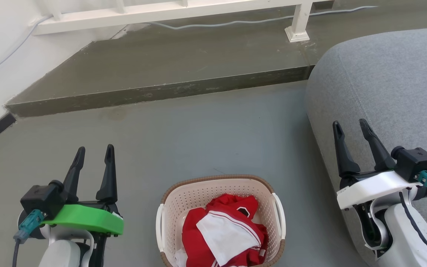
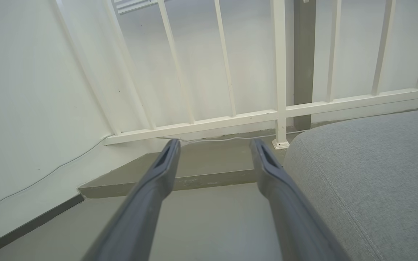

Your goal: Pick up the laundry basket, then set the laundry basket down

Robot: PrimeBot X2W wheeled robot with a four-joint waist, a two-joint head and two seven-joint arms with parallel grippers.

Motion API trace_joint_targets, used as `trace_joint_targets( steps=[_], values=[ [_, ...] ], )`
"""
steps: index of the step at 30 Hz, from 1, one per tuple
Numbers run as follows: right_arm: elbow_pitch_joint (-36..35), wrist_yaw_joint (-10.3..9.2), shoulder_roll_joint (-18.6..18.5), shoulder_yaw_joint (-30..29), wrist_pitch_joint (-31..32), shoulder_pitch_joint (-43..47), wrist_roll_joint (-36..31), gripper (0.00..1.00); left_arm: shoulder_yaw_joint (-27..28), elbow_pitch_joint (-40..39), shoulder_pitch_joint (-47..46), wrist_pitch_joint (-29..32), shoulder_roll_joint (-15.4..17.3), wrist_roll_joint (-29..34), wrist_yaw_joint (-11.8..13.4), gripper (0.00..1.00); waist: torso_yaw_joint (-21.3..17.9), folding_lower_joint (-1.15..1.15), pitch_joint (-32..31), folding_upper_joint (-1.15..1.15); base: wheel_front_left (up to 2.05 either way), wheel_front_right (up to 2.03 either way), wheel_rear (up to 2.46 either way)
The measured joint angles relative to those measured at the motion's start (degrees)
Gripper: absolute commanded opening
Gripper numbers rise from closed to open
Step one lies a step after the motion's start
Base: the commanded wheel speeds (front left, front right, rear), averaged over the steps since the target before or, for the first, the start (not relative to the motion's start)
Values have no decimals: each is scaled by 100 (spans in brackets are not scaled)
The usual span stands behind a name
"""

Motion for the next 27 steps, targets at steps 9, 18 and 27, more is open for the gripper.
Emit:
trace_joint_targets(
  steps=[9,18,27],
  values=[
    [191,57,87,-32,1,147,-41,0,7,222,45,26,-89,47,-52,0,-5,0,-5,0,0,0,0],
    [349,74,186,-58,53,354,242,0,12,393,177,97,-153,-241,-53,0,14,0,-24,0,0,0,0],
    [347,93,219,-207,216,354,1057,0,110,414,177,305,-154,-951,-53,0,62,0,-68,0,0,0,0]
  ],
)
